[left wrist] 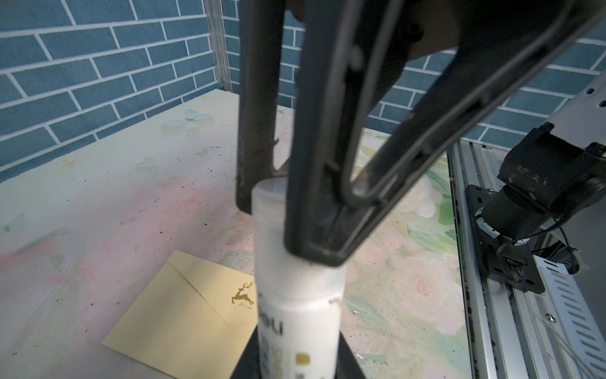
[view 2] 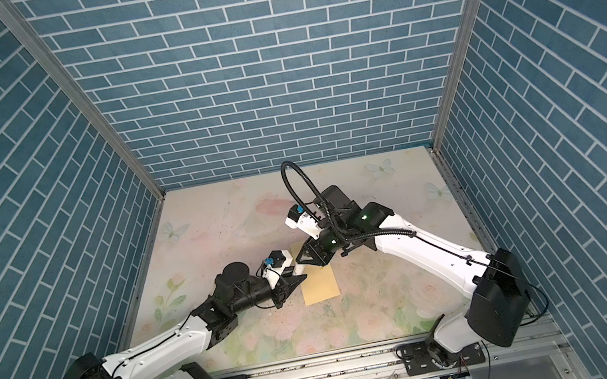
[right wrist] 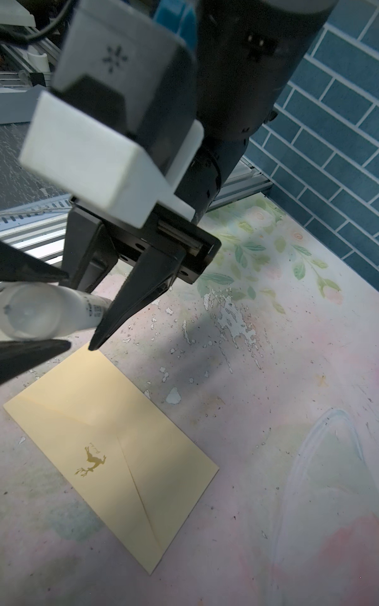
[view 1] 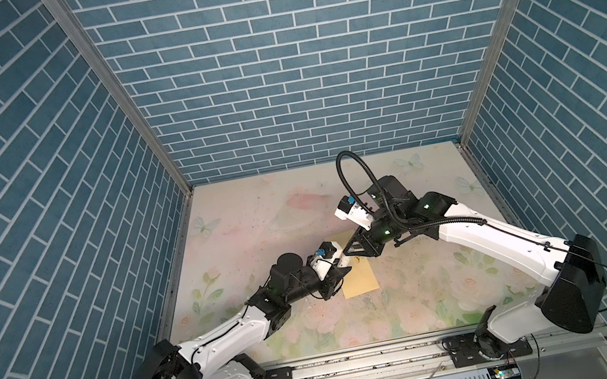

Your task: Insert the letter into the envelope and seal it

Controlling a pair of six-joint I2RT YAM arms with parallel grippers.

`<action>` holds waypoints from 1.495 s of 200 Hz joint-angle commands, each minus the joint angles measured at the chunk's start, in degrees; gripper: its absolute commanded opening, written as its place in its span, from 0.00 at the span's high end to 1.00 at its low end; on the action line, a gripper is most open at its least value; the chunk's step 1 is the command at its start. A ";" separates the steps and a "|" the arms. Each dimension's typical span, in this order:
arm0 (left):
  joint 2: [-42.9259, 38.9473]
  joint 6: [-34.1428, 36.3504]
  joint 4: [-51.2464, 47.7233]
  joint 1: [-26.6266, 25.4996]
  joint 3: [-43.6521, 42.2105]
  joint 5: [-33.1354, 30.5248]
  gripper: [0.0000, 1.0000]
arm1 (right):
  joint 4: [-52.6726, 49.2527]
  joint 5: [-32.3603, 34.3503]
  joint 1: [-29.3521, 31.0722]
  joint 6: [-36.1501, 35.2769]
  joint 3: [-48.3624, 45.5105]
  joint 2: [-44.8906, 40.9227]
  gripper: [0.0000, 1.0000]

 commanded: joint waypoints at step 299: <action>-3.03 -23.13 8.68 -0.39 6.23 -10.79 1.00 | 33.23 22.93 5.09 10.07 -19.22 -21.82 0.20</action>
